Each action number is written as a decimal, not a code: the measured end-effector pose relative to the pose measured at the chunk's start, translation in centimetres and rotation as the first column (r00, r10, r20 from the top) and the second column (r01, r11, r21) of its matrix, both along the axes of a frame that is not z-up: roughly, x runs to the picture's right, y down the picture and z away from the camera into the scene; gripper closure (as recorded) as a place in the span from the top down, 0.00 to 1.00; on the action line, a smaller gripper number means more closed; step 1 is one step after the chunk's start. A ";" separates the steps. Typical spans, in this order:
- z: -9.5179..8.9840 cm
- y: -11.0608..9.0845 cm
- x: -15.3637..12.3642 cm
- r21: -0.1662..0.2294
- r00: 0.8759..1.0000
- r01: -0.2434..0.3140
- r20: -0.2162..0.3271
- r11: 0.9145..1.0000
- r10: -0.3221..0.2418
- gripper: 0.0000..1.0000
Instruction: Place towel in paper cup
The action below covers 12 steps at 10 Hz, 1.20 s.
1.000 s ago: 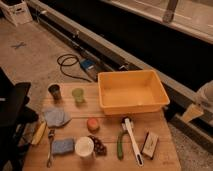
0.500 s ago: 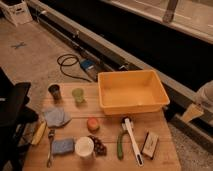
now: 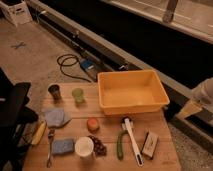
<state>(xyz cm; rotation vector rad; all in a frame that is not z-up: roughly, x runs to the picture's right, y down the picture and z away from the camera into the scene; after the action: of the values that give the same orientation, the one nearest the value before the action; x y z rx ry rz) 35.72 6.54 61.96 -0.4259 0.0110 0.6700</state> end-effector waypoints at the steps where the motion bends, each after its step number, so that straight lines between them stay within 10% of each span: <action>1: 0.3 -0.5 -2.3 0.008 0.999 0.031 0.039 0.999 -0.031 0.80; 6: 0.7 -1.7 -14.6 0.043 0.962 0.158 0.217 0.987 -0.163 0.80; 12: 0.6 -1.8 -15.1 0.046 0.960 0.160 0.224 0.986 -0.167 0.80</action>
<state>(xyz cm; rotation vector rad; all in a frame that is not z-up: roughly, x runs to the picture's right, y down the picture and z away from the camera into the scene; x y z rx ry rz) 20.57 4.75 62.59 -0.4675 -0.1783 0.4551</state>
